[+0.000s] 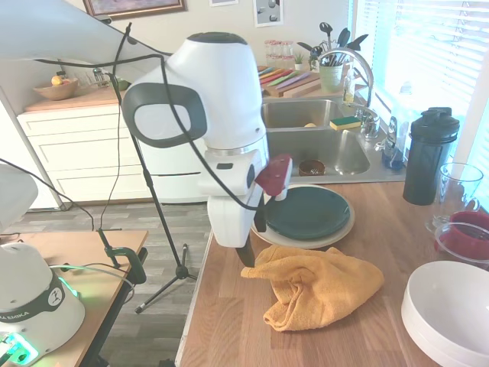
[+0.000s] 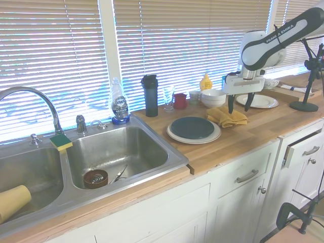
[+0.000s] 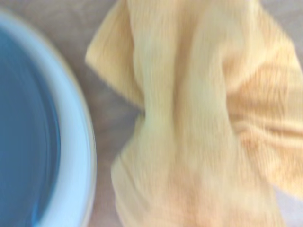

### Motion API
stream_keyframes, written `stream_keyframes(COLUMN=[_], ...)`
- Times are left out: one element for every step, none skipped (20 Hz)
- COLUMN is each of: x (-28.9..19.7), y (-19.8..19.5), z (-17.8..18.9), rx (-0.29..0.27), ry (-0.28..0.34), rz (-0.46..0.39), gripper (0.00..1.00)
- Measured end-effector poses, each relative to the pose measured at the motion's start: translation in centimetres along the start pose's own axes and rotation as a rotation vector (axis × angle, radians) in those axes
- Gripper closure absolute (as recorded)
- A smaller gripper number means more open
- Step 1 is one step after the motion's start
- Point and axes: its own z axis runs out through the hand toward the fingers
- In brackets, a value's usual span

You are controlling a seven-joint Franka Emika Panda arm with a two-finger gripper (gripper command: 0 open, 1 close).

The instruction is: Wipe the blue plate in counterclockwise motion

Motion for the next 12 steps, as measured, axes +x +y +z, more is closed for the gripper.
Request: stream_keyframes(x=[0.5,1.0,1.4,1.7,2.0,2.2,2.5,2.7,3.0,3.3,3.6,3.9], y=[-0.8,-1.7,-2.5,-3.4,-4.2,-5.0,-5.8,-6.5,-7.1,-7.6,-8.1,-8.5], z=[0.0,0.2,0.4,0.7,1.1,1.5,2.0,2.5,3.1,3.7,4.3,4.9], rx=[-0.009,-0.019,-0.034,-0.047,-0.062,-0.074,-0.087,-0.099,-0.112,-0.124,-0.135,-0.146], ry=[-0.007,-0.015,-0.024,-0.034,-0.043,-0.052,-0.059,-0.066,-0.073,-0.079,-0.083,-0.088], rz=[0.008,0.016,0.024,0.028,0.033,0.038,0.044,0.052,0.061,0.069,0.077,0.083], gripper=[0.0,0.0,0.0,0.0,0.0,0.0,0.0,0.0,0.0,0.0,0.0,0.0])
